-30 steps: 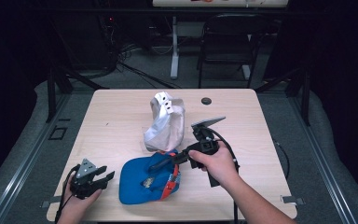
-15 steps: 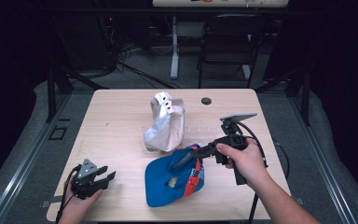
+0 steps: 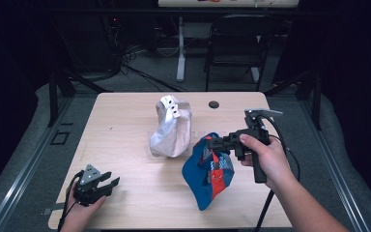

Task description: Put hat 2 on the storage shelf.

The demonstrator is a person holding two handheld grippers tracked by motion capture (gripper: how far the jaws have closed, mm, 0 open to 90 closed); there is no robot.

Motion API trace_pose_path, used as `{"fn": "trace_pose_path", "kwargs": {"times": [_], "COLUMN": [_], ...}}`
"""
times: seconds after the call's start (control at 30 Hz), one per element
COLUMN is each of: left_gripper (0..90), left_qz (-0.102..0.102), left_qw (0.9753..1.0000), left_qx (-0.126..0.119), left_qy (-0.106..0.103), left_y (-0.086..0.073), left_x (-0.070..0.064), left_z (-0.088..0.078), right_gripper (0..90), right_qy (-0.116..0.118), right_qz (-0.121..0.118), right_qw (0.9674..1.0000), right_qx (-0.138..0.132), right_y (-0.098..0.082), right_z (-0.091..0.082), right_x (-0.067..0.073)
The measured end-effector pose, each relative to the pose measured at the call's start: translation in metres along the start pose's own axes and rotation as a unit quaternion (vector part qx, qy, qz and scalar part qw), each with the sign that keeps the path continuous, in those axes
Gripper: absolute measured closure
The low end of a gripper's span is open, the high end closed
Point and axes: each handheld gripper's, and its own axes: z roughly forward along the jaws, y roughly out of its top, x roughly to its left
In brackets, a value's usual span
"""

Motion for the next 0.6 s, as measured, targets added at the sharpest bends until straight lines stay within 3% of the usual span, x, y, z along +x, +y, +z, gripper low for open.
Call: {"fn": "trace_pose_path", "kwargs": {"times": [0.17,0.37,0.6], "left_gripper": [57.4,57.1,54.2], "left_qz": [0.0,0.005,0.0], "left_qw": [1.0,1.0,1.0], "left_qx": [0.0,0.0,-0.006], "left_qy": [0.001,0.0,-0.003], "left_y": [0.0,0.0,0.0], "left_x": [0.0,0.0,-0.002], "left_z": [0.0,0.001,0.001], "right_gripper": [78.9,78.9,78.8], "right_qy": [-0.002,0.012,0.01], "right_qz": [-0.001,0.005,0.001], "right_qw": [0.9998,0.9991,0.9983], "right_qx": [-0.021,-0.04,-0.057], "right_y": [0.004,0.012,0.022], "right_z": [-0.012,-0.028,-0.035], "right_x": [0.004,0.01,0.02]}}
